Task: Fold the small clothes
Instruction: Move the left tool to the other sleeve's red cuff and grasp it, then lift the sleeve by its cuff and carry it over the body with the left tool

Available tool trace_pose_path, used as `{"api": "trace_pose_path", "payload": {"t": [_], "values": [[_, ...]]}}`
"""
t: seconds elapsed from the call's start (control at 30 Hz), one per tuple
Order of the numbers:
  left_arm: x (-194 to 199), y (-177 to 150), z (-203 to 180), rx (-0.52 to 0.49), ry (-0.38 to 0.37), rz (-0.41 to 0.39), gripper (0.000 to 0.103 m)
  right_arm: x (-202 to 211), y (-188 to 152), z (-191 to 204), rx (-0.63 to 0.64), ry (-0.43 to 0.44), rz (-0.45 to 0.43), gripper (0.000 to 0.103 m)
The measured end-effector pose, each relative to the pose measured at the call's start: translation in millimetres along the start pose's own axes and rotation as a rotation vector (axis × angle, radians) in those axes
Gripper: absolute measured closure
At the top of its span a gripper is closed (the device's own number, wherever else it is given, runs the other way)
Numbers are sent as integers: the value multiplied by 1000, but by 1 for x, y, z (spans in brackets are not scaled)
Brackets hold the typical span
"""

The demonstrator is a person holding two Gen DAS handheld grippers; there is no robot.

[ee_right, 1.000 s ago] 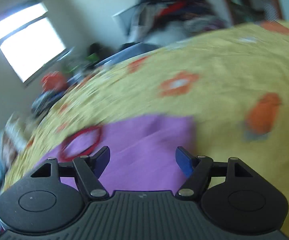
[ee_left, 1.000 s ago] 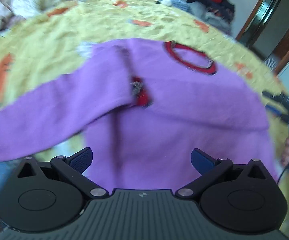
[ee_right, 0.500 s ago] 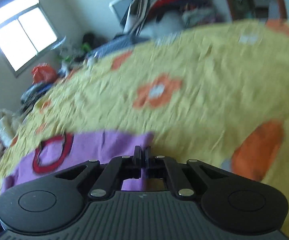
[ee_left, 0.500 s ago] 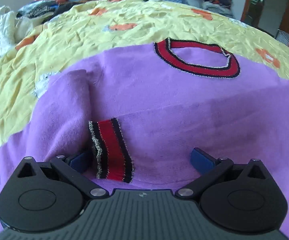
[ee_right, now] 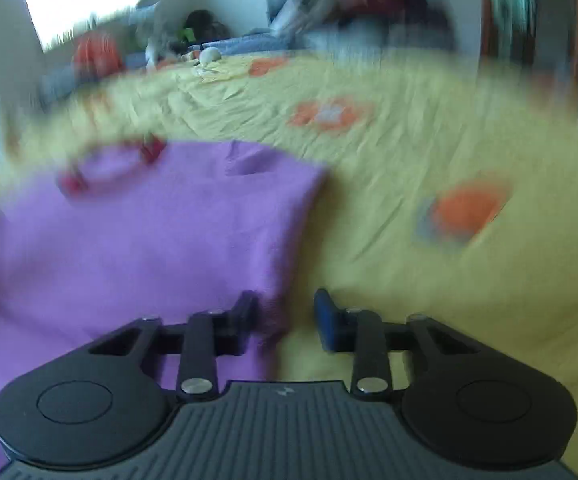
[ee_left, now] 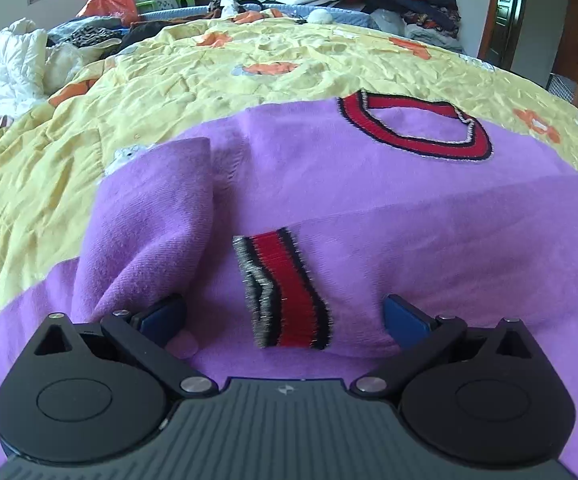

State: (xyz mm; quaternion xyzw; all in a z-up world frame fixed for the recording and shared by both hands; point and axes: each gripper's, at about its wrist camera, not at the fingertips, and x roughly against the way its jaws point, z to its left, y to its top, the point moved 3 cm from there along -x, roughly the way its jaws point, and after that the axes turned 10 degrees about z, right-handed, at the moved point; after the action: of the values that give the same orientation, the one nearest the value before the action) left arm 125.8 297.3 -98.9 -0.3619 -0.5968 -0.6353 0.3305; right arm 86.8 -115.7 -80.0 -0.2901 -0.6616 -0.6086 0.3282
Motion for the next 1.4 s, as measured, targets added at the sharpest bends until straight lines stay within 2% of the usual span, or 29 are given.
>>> {"api": "trace_pose_path", "payload": {"t": [0.03,0.1,0.17,0.2,0.23,0.27,0.3,0.37,0.4,0.43,0.47,0.53,0.57,0.67,0.7,0.73,0.8,0.93,1.0,1.07,1.2,1.27,1.3,1.37,1.4], "values": [[0,0,5,10,3,3,0,2,-3,3,15,-45,-6,55],[1,-2,14,17,4,-2,0,8,3,7,-40,-30,28,54],[5,-6,25,16,55,-21,0,27,12,26,-10,-55,-56,53],[6,-8,32,30,58,-26,0,35,17,38,-19,-19,-91,43],[8,-10,39,47,30,-35,0,38,23,52,-28,58,-110,34],[10,-12,44,48,22,-49,0,37,29,68,-23,142,-114,14],[11,-13,48,49,49,-47,0,31,34,85,-4,208,-113,10],[15,-16,57,82,62,-35,0,13,37,118,74,229,-103,10],[19,-18,62,110,42,-21,0,-4,36,131,136,166,-47,10],[25,-22,69,135,17,-12,0,-24,32,138,188,81,31,5],[35,-27,77,160,-2,-20,0,-27,30,130,149,84,-22,0],[57,-43,100,213,-2,-55,0,-31,27,108,54,124,7,0],[72,-54,118,248,8,-88,0,-31,24,101,32,115,10,0],[105,-92,185,416,33,-183,0,-33,14,99,55,114,-1,0],[112,-107,211,486,-11,-218,0,-30,12,103,58,112,-14,0],[114,-120,233,544,-54,-219,0,-29,13,105,57,106,-20,0],[108,-140,266,627,-157,-156,0,-36,16,106,45,104,-20,0],[89,-169,297,770,-376,-158,0,-18,10,106,30,102,-28,0],[79,-180,302,821,-394,-151,0,-13,6,102,28,108,-29,0],[73,-186,305,855,-440,-177,0,-11,5,100,22,114,-31,0],[66,-180,308,884,-512,-189,1,-12,5,100,26,106,-32,0],[60,-172,309,897,-548,-169,2,-13,5,100,24,109,-32,0],[58,-167,308,892,-559,-158,5,-14,5,100,24,109,-32,0],[50,-162,305,889,-623,-119,44,-14,6,100,20,114,-34,0],[44,-163,303,901,-637,-79,77,-14,5,100,19,116,-35,0]]}}
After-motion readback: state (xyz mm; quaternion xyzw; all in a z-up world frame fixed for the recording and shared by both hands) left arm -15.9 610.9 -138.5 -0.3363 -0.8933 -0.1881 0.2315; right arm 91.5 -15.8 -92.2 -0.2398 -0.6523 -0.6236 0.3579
